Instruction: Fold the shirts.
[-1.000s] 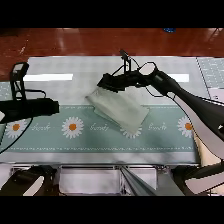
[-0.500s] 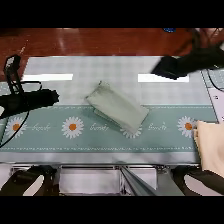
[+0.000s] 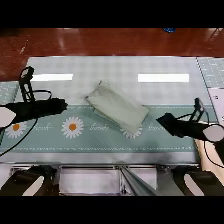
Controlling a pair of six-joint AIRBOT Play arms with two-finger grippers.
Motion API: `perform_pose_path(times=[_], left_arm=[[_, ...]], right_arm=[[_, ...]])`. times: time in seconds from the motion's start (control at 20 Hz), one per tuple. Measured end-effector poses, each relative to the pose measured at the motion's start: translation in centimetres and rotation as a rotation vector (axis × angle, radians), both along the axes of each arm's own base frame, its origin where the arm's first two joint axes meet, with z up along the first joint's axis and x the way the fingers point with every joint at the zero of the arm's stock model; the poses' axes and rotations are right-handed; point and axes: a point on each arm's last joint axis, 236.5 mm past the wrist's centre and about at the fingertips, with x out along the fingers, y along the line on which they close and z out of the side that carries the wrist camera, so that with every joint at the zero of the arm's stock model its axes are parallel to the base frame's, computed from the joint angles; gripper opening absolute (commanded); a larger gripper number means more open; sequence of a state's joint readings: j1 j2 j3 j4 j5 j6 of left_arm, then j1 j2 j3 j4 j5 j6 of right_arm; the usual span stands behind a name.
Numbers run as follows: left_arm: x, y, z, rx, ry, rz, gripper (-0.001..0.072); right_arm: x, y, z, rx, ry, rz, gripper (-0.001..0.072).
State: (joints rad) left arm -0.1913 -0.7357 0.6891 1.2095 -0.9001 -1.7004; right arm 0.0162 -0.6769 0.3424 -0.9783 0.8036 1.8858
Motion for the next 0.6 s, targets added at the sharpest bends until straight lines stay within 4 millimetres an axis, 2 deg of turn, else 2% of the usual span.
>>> perform_pose_path(times=[0.2,0.35,0.45,0.5,0.6], left_arm=[[-0.3,-0.4,-0.3,-0.020,0.014,0.000,0.0021],[-0.3,-0.5,-0.4,-0.026,0.017,0.001,0.0021],[-0.3,-0.5,-0.4,-0.027,0.018,0.001,0.0021],[-0.4,-0.5,-0.4,-0.028,0.019,0.001,0.0021],[-0.4,-0.5,-0.4,-0.028,0.019,0.001,0.0021]], right_arm=[[0.2,2.5,-3.2,0.142,0.067,-0.007,0.0410],[1.1,4.5,-4.6,0.216,0.105,0.026,0.0410],[1.7,6.6,-5.2,0.260,0.136,0.083,0.0409],[2.0,7.7,-5.4,0.270,0.145,0.117,0.0360],[3.2,9.7,-5.7,0.263,0.144,0.194,0.0021]])
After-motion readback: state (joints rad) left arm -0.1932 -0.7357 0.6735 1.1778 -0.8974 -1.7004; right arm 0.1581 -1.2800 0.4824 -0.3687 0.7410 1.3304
